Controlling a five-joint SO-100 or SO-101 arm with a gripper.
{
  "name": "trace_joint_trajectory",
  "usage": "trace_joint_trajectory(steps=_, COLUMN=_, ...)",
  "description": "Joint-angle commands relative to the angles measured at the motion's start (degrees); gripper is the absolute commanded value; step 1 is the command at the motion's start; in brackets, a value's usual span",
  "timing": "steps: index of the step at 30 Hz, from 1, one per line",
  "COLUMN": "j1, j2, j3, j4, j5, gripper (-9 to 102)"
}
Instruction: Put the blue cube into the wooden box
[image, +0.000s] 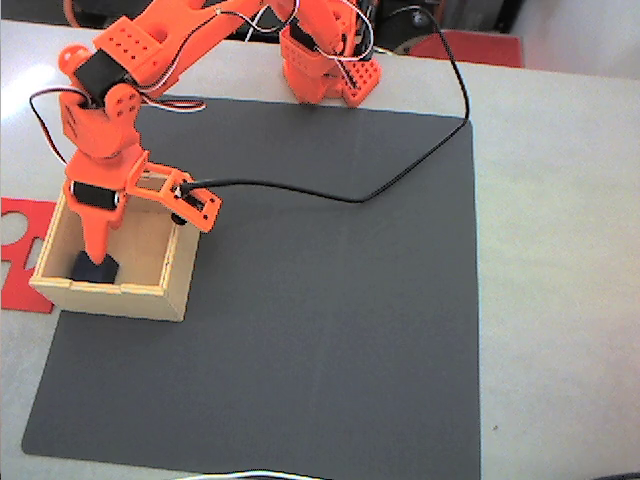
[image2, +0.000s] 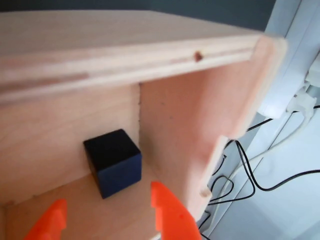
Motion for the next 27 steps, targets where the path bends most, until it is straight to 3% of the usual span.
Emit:
trace_joint_trajectory(steps=1, j1=0.26, j2=5.01, j3=-0.26, j4=1.05, j5=-0.26, gripper=18)
trace_joint_trajectory(steps=5, j1=-0.18, j2=11.78, j3=-0.79, j4=3.96, j5=0.18, gripper=0)
trace_joint_trajectory(steps=17, j1=-0.09, j2=53.17, j3=1.76, j4=12.13, j5=1.14, gripper=0)
trace_joint_trajectory(steps=27, j1=-0.44, j2=95.27, j3=31.99, j4=6.5, j5=-1.05, gripper=0)
